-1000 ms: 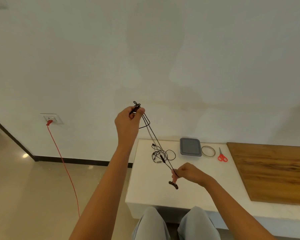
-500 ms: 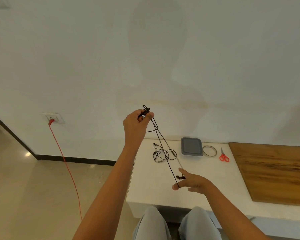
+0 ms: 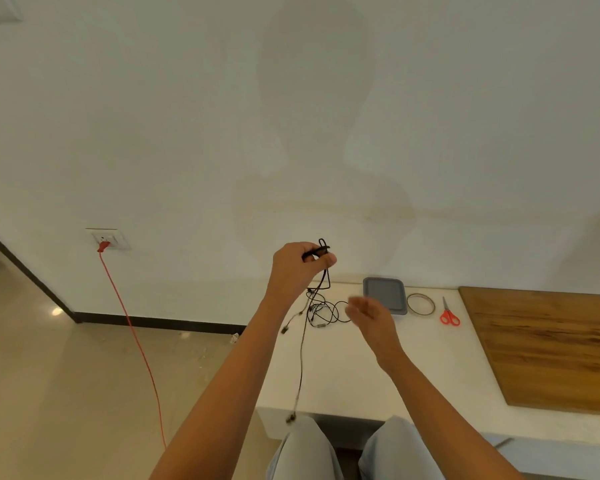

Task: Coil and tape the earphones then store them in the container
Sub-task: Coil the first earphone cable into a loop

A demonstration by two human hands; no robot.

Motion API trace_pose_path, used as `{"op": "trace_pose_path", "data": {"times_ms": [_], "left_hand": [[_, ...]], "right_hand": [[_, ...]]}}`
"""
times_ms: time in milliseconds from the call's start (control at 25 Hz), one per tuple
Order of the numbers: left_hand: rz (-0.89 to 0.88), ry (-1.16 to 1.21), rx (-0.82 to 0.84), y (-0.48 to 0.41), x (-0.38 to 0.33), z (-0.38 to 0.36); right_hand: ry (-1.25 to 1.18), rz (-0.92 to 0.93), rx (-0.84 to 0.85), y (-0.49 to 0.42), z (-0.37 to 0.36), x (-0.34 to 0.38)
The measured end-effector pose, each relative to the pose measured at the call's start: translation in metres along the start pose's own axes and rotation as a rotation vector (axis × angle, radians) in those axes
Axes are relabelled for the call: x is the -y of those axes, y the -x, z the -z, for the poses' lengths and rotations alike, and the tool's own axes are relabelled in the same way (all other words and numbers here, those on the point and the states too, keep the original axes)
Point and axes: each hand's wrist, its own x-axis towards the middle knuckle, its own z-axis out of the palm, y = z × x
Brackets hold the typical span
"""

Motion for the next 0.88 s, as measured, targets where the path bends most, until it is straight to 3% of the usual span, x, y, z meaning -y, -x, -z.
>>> {"op": "trace_pose_path", "data": {"times_ms": [80, 200, 440, 560, 680, 880], "left_hand": [[-0.010, -0.042, 0.022, 0.002, 0.001, -0.004], [0.013, 0.004, 0.007, 0.006, 0.004, -0.004], [-0.016, -0.183, 0.075, 0.010, 0.012, 0.001], [-0.032, -0.279, -0.042, 0.004, 0.030, 0.013], [0.028, -0.113, -0.188, 0.004, 0.037, 0.027], [0.094, -0.051, -0.383, 0.007, 0.041, 0.041]], "right_hand": [[-0.162, 0.223, 0.081, 0.005, -0.009, 0.047], [-0.175, 0.305, 0.114, 0.006, -0.018, 0.073], [-0.209, 0.175, 0.172, 0.008, -0.021, 0.053], [-0.188, 0.138, 0.129, 0.006, -0.009, 0.037], [-0.052, 0.092, 0.015, -0.002, 0.009, 0.006], [0.095, -0.109, -0.207, -0.014, 0.027, -0.037]]}}
